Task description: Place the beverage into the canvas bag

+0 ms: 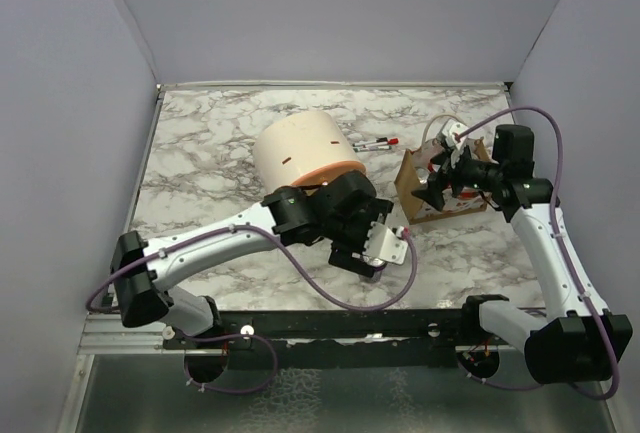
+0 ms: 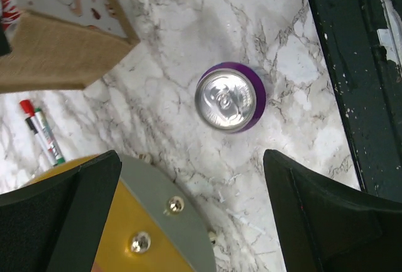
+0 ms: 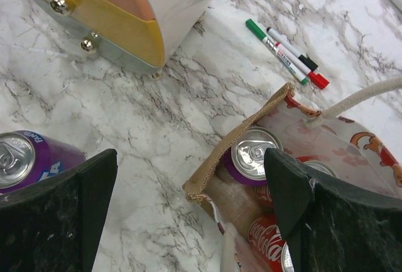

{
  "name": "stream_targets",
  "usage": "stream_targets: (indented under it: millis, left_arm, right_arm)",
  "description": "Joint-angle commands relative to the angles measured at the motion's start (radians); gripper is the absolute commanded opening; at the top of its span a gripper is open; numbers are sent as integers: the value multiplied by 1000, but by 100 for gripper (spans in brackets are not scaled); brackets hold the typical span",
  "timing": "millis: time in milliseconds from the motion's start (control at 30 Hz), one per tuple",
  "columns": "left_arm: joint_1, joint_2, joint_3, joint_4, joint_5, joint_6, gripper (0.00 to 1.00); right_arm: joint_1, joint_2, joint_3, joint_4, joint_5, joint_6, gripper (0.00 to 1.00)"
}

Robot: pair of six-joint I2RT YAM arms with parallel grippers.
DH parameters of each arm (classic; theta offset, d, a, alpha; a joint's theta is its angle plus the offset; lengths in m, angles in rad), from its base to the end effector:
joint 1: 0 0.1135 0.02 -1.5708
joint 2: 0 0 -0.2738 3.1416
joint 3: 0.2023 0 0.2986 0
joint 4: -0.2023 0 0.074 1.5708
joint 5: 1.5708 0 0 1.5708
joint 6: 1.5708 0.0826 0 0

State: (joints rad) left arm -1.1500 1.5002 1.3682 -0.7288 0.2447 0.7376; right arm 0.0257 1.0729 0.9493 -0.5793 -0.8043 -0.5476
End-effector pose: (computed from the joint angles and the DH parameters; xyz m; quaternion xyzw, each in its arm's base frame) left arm 0.1447 -0.3724 0.2907 0.7785 0.5117 -0.1826 0.3143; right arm 0.2855 0.0669 0.2927 -0.3939 0.7543 0.2433 0.4654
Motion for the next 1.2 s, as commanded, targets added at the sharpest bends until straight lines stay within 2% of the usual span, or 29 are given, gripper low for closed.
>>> stream_targets:
  millis: [0,233,533,833,967,1167]
  left_arm:
    - [92,-125,-40,20,-19,-6,99]
    - [369,-294,-52,125,44,-118,99]
    - [611,-367,6,194,6,-292,99]
    - [748,-370,-10,303,-289,-446,99]
    - [823,-387,-56,324,-261,-487,99]
    - [871,-399,-86,320,-164,-496,99]
  right_arm:
    - [19,14,95,-108,-42,-35,100]
    - [244,3,150,-242,102,-95,100]
    - [388,-1,93,-371,60,-289,100]
    - [466,-17,-39,-370,111,-365,100]
    - [484,-13,-102,-313,126,-369,100]
    - [520,31,-165,-212,124,-353,100]
